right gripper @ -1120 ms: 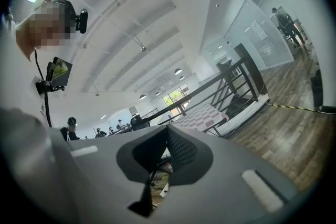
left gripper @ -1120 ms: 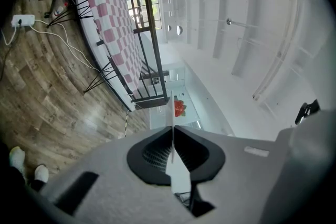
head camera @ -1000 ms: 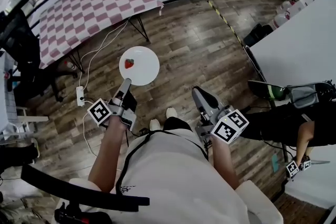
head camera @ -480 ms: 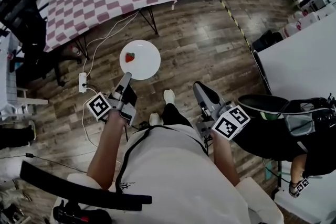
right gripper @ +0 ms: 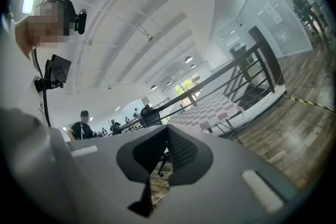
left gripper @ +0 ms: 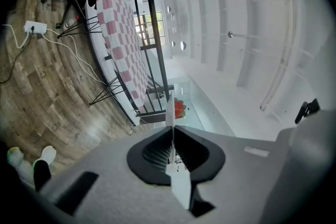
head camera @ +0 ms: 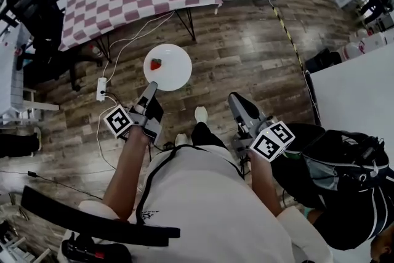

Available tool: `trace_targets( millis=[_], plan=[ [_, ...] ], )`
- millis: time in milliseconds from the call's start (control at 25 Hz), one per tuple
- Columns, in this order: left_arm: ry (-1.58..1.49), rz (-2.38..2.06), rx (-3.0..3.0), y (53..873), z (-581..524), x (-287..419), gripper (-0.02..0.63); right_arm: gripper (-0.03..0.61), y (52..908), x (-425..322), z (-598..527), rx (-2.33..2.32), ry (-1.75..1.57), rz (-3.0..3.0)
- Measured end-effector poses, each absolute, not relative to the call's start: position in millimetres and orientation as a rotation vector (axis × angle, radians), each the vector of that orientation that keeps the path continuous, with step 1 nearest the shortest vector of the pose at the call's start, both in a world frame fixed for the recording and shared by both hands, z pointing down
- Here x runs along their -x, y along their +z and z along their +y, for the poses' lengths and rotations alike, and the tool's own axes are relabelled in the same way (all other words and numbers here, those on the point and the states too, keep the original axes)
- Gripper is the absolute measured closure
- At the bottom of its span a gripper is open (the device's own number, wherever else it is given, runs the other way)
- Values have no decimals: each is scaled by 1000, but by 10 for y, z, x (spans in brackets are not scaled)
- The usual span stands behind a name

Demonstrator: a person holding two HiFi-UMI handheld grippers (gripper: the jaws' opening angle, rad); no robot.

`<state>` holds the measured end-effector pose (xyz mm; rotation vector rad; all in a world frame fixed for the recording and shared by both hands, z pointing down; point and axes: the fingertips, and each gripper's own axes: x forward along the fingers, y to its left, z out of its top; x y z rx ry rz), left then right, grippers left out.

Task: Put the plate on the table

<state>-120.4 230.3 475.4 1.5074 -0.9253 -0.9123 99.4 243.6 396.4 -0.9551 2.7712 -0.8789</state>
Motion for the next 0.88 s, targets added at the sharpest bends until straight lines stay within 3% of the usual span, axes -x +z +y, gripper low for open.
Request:
trace_targets(
  millis=[880],
  plan=[
    [-958,-1029,-1484,4638,1047,1206,594,571,3933,-959,918,787,-896,2846]
  ],
)
